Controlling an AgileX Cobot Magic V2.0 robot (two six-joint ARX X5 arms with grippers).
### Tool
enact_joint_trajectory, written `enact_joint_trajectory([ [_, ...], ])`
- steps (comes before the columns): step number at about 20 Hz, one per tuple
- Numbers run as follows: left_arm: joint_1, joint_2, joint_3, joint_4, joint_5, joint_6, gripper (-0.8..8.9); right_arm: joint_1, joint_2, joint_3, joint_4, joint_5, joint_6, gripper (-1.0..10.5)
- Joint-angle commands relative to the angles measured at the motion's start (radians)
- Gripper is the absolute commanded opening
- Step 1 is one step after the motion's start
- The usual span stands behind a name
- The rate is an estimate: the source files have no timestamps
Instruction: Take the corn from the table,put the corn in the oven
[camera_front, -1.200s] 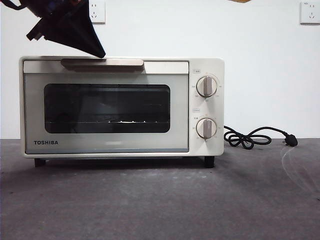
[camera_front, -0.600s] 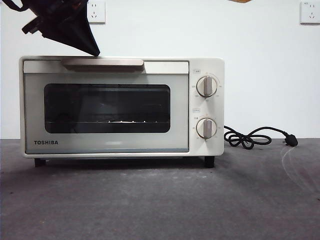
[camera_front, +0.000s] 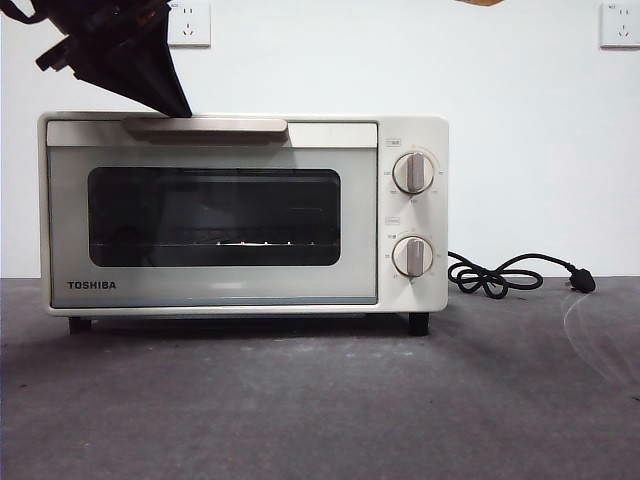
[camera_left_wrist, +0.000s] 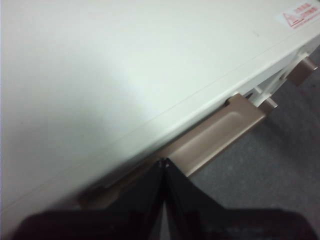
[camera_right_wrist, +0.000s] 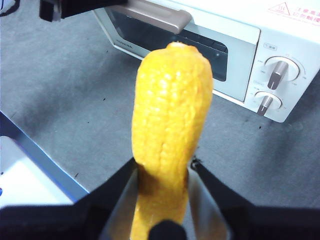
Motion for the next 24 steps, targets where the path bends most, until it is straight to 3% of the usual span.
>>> enact_joint_trajectory([
  [1,0.000,0.002,-0.007,-0.061,-0.017,0.022,-0.06,0.001,0.002,0.000,0.004,0.003,-0.003,-0.1],
  [8,-0.003,0.002,-0.007,-0.191,0.016,0.021,-0.06,0.001,0.002,0.000,0.003,0.003,-0.003,-0.1],
  [18,-0.033,0.001,-0.007,-0.404,0.383,0.044,-0.05,0.001,0.002,0.000,0.000,-0.005,-0.003,-0.1],
  [24,-0.101,-0.027,-0.007,-0.402,0.423,0.069,-0.06,0.001,0.002,0.000,0.003,-0.027,-0.007,-0.1],
])
